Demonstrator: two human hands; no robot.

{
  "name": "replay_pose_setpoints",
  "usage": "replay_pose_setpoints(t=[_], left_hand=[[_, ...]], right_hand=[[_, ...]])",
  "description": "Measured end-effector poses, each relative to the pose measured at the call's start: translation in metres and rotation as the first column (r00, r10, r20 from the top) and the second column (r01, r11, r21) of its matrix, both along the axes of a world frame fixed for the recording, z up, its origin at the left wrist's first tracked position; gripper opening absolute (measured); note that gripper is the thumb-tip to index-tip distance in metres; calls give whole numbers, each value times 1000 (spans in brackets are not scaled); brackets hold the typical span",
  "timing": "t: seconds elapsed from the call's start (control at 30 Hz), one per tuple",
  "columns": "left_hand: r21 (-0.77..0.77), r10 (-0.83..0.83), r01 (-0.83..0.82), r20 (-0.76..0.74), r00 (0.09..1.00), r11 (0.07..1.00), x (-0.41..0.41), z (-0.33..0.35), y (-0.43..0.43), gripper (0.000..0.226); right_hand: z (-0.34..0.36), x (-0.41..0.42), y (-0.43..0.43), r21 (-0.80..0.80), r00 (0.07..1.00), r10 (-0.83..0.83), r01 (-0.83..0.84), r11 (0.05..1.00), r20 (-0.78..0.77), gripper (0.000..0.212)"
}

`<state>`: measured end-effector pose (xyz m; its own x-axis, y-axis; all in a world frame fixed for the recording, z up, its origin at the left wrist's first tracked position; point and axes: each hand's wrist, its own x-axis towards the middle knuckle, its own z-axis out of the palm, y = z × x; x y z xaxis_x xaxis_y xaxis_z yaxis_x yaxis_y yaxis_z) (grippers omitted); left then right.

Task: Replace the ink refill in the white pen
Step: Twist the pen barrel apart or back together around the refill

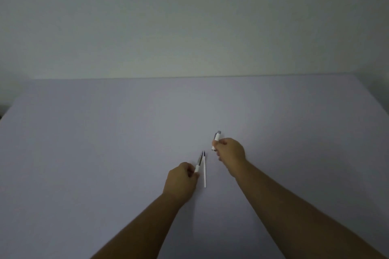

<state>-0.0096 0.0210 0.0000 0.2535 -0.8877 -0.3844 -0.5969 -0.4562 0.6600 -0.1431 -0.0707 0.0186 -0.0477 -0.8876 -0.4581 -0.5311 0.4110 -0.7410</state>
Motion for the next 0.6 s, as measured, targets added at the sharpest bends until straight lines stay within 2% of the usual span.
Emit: replay_pose_setpoints(t=[0.07, 0.13, 0.3, 0.6], left_hand=[[-4, 29, -29, -16, 999, 1000, 0, 0, 1, 15], [-19, 51, -51, -30, 998, 999, 1, 1, -1, 19], [-54, 48, -48, -6, 999, 997, 3, 2, -3, 29], [-41, 95, -96, -39, 995, 994, 3, 3, 1, 21]], right_hand=[[-3, -6, 6, -5, 968, 156, -160, 987, -195, 30], [-10, -8, 17, 18, 930, 223, -228, 973, -293, 26], [-21, -7, 33, 26, 883, 260, -272, 962, -392, 32], [-26, -7, 37, 16, 867, 264, -285, 959, -421, 35]])
